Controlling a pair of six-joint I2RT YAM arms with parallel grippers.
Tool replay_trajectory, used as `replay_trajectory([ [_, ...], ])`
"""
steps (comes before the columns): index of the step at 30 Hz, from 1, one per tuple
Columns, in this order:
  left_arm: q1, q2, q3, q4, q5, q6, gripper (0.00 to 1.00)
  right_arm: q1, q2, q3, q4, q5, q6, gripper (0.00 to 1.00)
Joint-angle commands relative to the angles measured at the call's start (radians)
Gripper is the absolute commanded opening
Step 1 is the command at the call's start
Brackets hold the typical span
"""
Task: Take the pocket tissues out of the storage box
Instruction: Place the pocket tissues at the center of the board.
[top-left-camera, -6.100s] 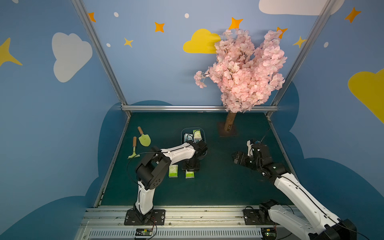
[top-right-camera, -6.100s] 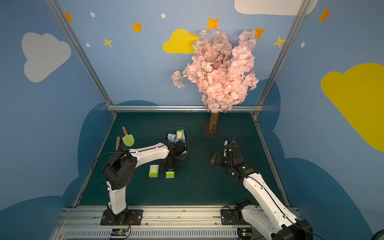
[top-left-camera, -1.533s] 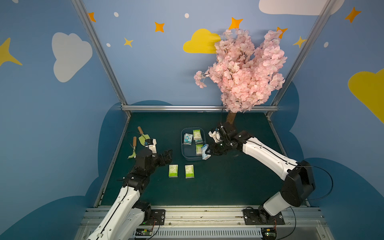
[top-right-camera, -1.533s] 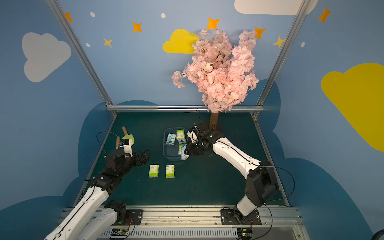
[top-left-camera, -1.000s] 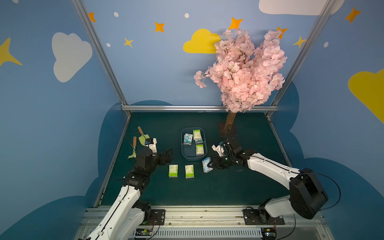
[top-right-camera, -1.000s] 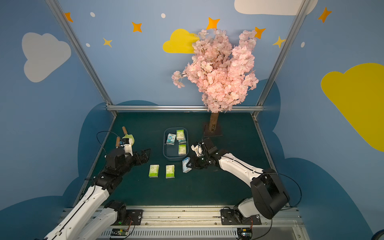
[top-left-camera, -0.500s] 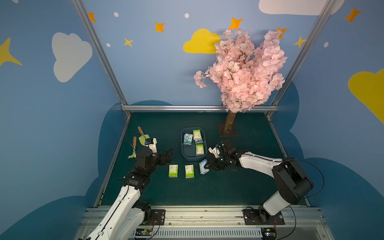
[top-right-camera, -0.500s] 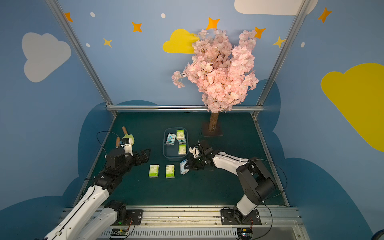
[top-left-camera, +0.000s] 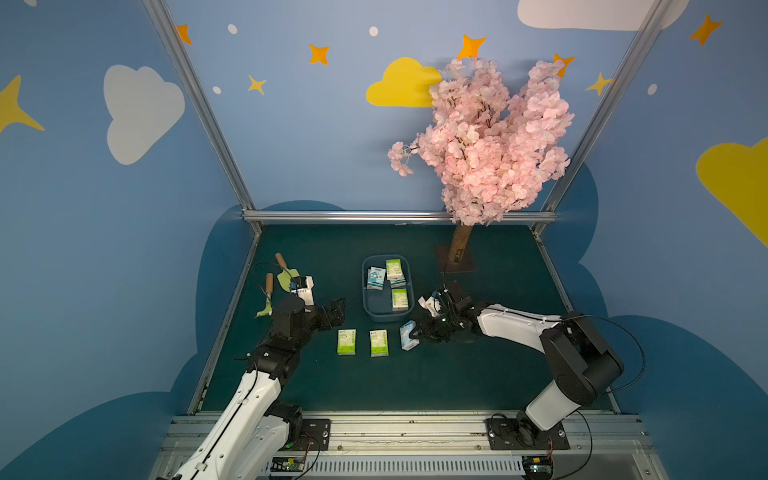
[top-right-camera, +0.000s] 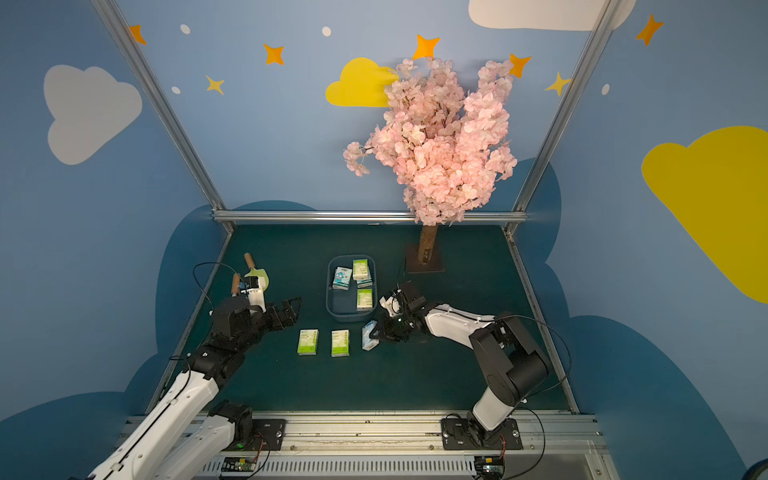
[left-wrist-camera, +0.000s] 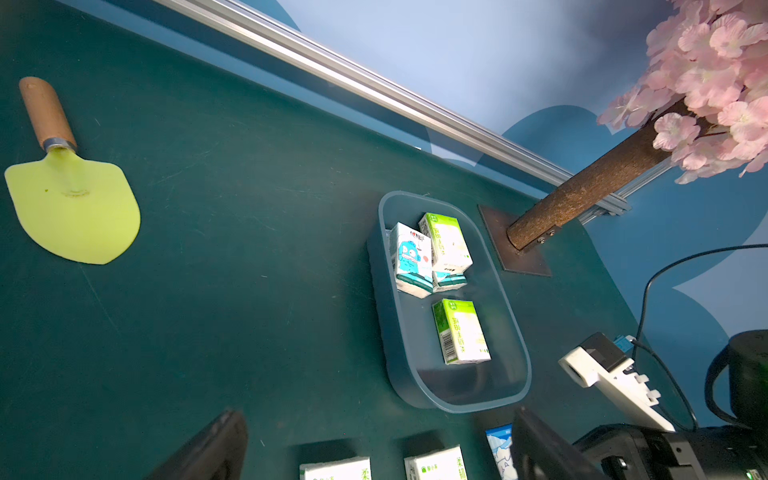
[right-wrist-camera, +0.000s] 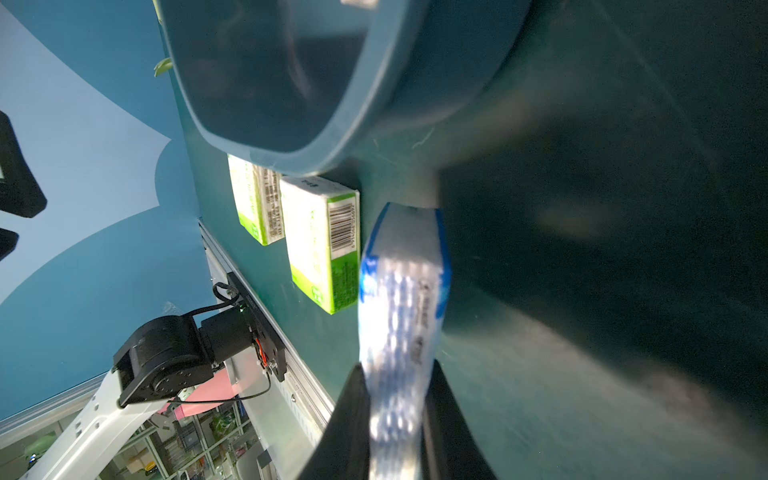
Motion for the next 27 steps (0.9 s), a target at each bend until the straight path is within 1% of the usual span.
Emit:
replay_trajectory([
  [1,0.003,0.003,0.026,0.001,0.01,0.004,1.0,-0.007,0.01,-0.019,0.009,-0.003,0.009,0.18],
  [9,0.004,0.014,0.034,0.005,0.016,0.007,1.0,-0.008,0.023,-0.022,0.006,0.002,0.015,0.21],
  [14,0.004,0.02,0.034,0.01,0.016,0.008,1.0,-0.008,0.006,-0.023,-0.012,0.024,0.008,0.36],
  [20,0.004,0.025,0.034,0.016,0.018,0.006,1.0,-0.009,-0.014,-0.013,-0.059,0.061,-0.003,0.43],
  [27,0.003,0.031,0.033,0.02,0.018,0.005,1.0,-0.014,-0.046,0.013,-0.144,0.121,-0.047,0.54],
])
